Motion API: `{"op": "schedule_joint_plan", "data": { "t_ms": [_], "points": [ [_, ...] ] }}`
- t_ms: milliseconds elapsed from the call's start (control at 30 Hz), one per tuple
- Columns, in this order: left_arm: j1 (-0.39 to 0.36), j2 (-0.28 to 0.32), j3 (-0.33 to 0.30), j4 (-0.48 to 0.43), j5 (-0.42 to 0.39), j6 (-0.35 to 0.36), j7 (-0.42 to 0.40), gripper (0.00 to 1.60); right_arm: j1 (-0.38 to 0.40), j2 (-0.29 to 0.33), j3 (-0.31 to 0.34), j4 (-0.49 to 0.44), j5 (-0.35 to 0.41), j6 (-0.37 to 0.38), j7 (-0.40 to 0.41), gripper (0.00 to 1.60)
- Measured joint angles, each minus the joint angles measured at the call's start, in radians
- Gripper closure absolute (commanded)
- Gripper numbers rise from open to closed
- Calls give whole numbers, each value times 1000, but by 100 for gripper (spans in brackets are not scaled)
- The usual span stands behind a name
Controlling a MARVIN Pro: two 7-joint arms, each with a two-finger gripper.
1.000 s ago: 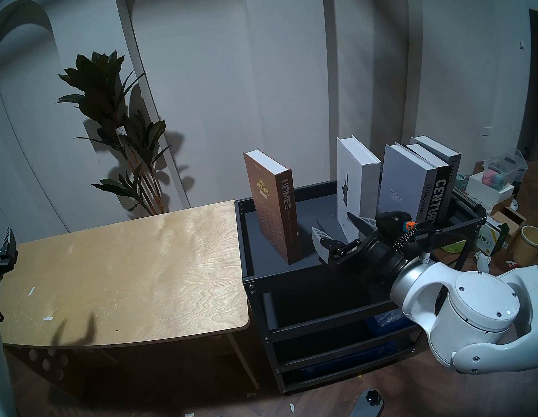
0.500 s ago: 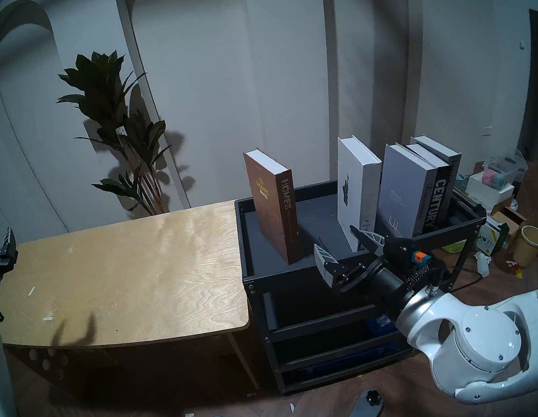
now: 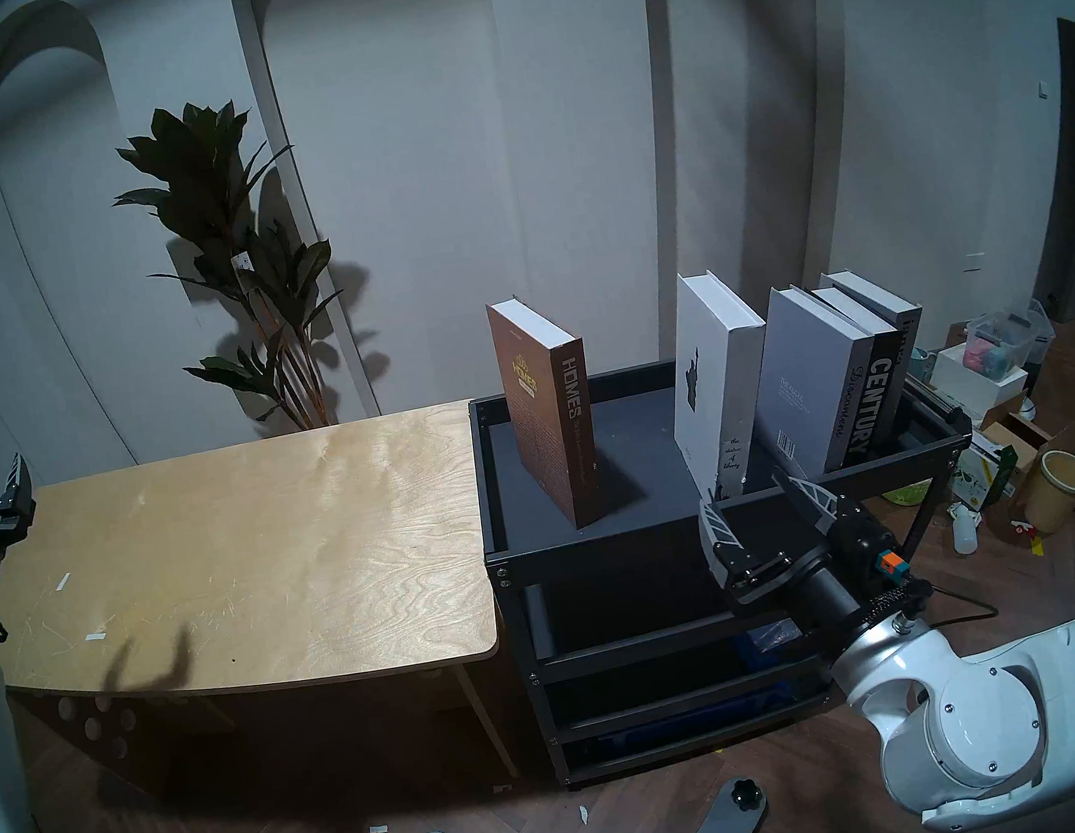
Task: Move the books from the display table onto the shelf, standing them upright with spines facing out and tallest at one end
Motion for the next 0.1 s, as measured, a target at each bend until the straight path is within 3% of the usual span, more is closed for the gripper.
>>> {"op": "schedule_joint_plan", "data": {
  "t_ms": [100],
  "points": [
    [0,0,0,-1,0,0,0,0,-12,0,-7,16,-82,-54,0,0]
  ]
}}
